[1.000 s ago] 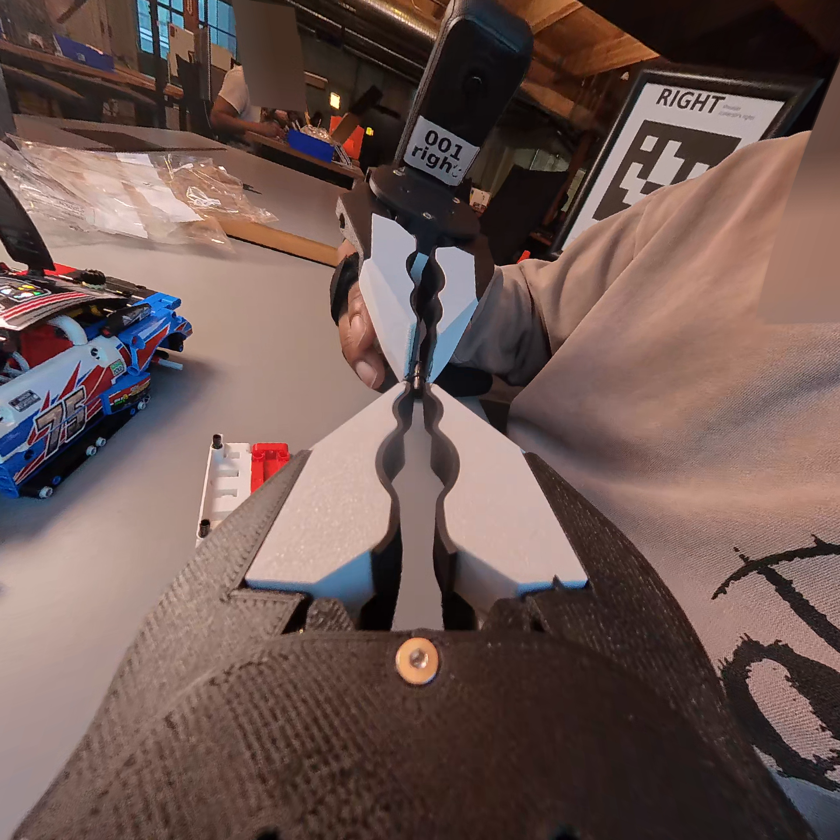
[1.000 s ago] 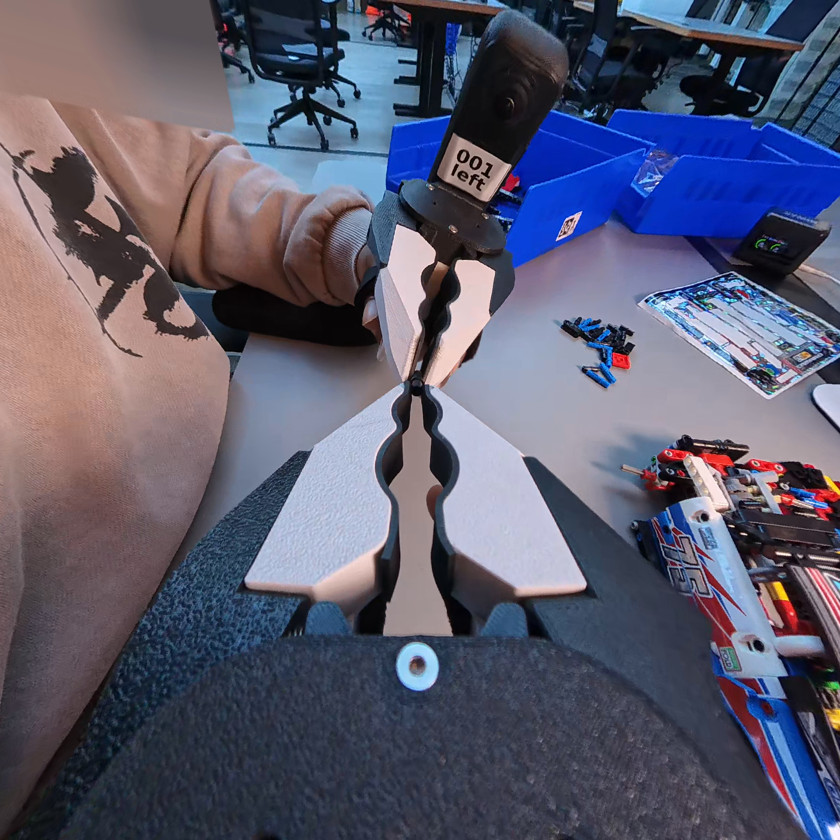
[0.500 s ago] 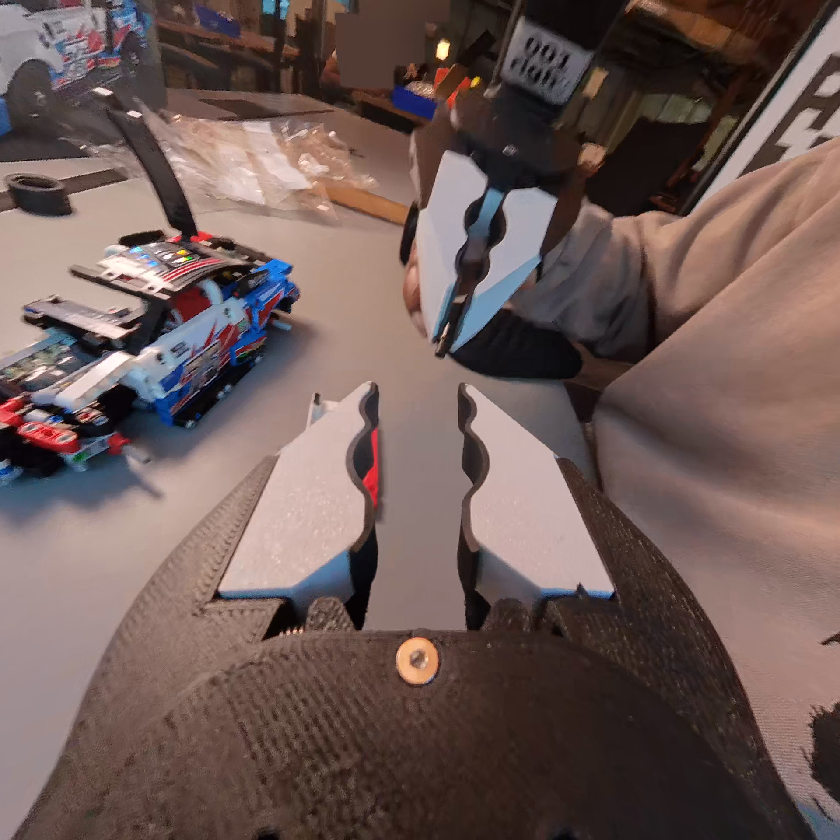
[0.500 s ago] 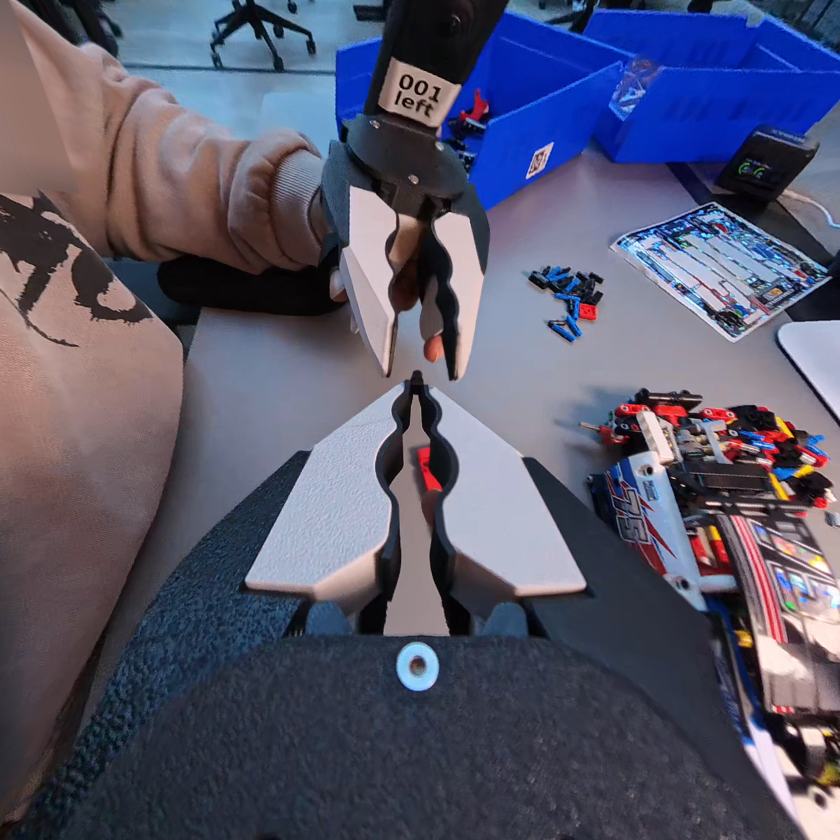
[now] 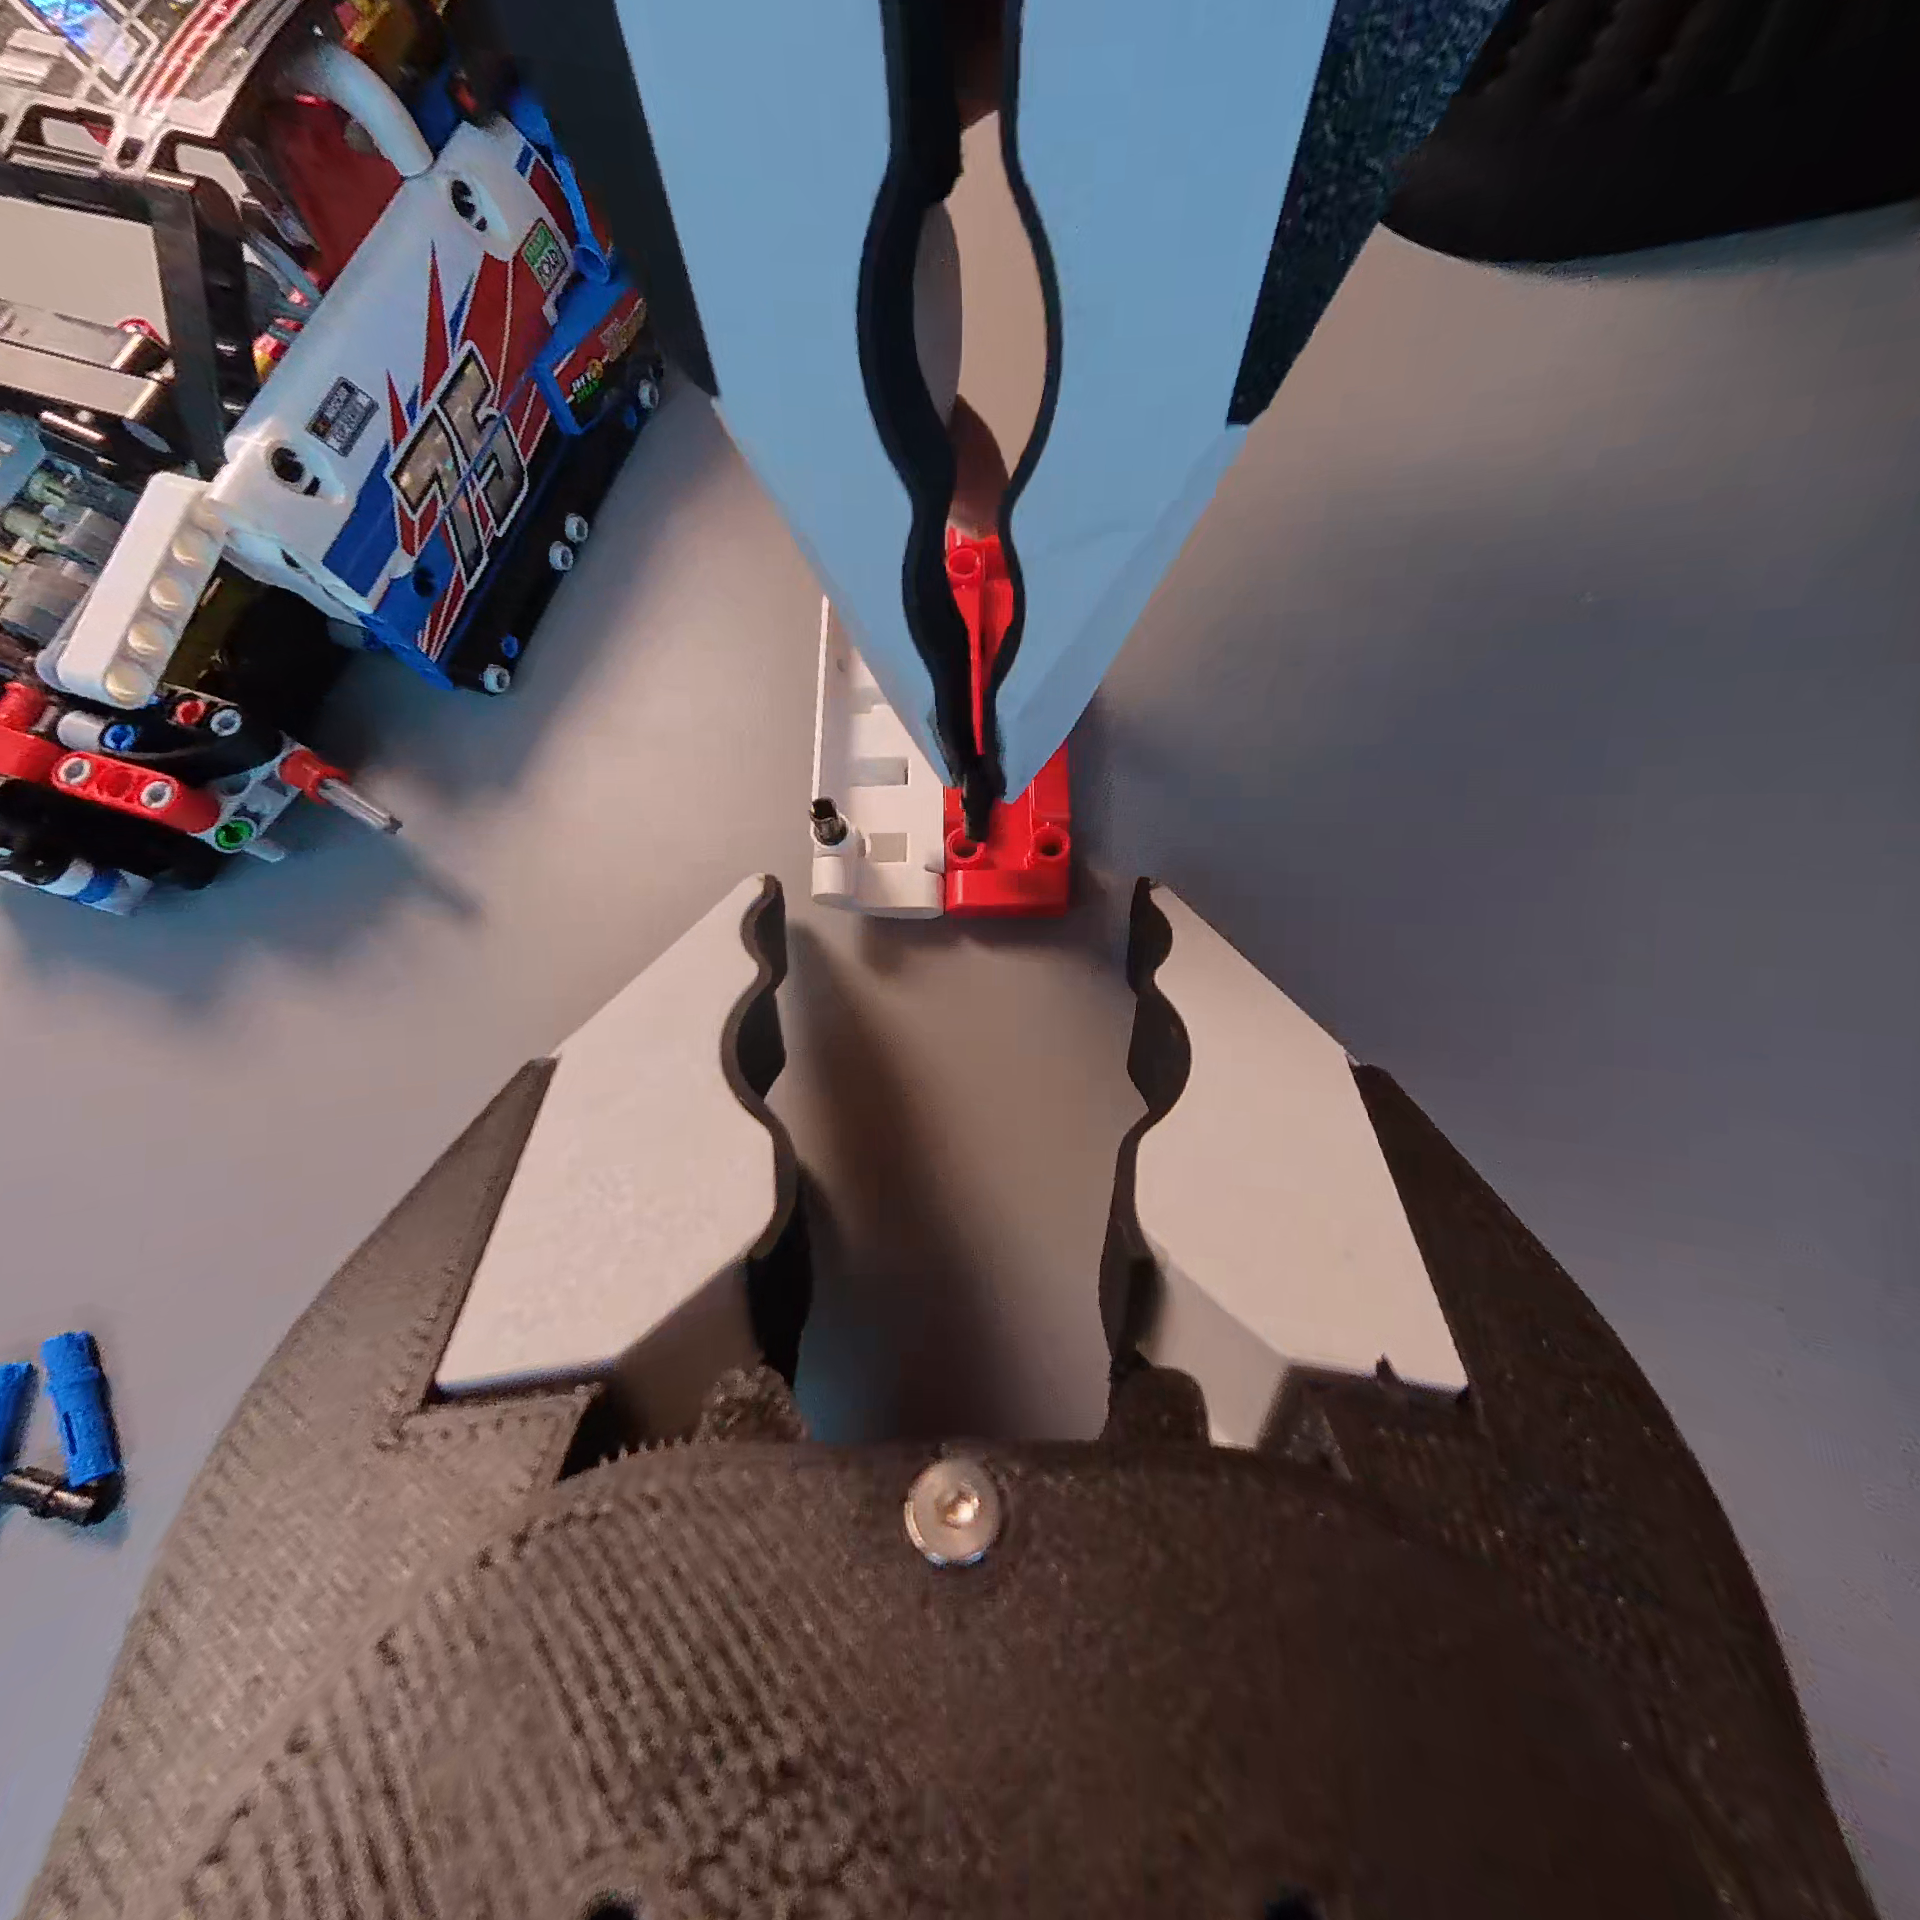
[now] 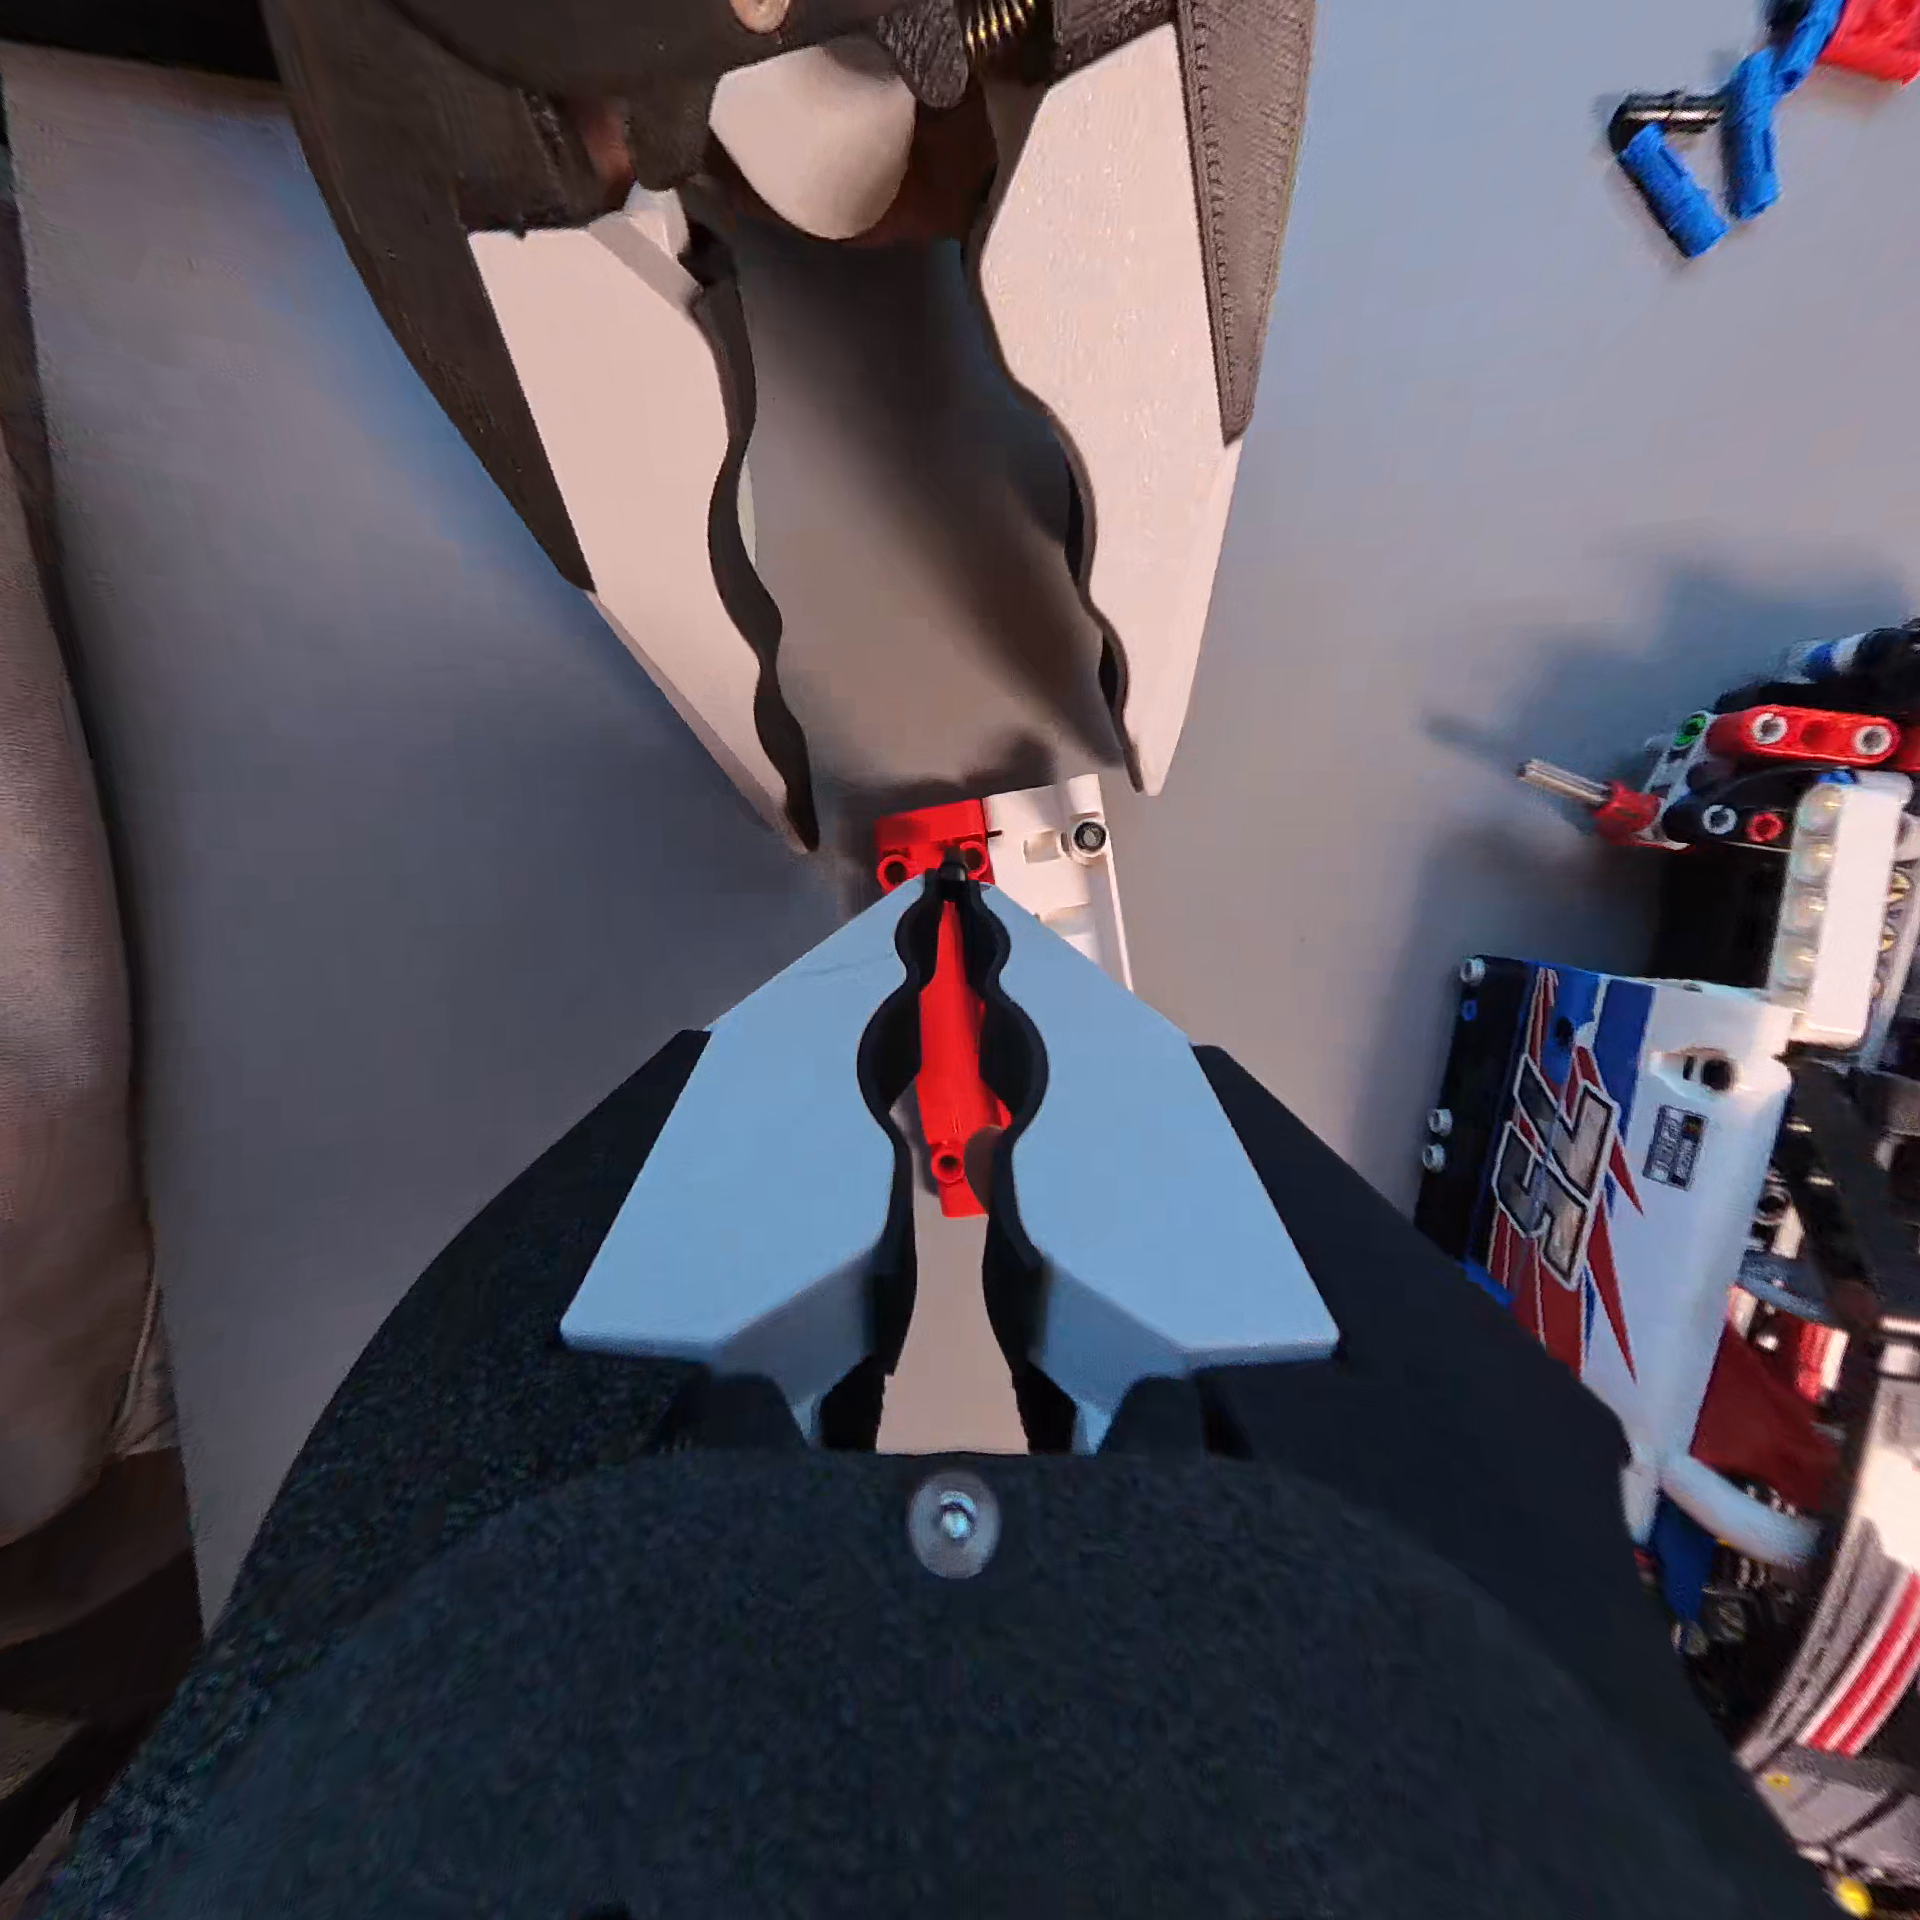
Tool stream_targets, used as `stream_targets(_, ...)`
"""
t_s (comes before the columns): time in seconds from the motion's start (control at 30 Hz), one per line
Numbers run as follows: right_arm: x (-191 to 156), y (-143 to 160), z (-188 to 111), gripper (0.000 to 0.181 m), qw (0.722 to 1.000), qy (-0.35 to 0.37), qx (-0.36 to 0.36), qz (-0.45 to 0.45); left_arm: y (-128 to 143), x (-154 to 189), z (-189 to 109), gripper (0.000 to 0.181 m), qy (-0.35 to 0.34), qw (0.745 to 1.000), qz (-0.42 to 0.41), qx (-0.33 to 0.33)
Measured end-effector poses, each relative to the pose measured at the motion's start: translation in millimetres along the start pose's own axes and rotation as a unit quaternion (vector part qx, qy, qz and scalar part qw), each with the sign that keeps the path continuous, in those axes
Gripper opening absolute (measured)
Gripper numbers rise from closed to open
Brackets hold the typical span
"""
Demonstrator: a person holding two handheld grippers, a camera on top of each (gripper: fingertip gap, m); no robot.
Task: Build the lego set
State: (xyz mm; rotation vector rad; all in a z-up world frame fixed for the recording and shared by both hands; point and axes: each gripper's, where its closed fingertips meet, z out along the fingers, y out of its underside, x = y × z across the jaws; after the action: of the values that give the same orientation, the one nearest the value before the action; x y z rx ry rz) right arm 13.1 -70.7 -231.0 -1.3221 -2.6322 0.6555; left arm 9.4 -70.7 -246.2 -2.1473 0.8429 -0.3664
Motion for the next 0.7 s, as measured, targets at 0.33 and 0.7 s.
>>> stream_targets(0.33,3.9,2.6,8.4,0.0,0.996,-0.018,-0.089,-0.002,-2.2,-3.7,0.5,0.047,-0.014,1.0,0.012,0.014)
stream_targets(0.7,3.9,-0.2,9.4,0.0,0.992,-0.001,-0.122,0.025,-2.3,-4.2,0.0,0.047,-0.031,0.999,0.029,0.015)
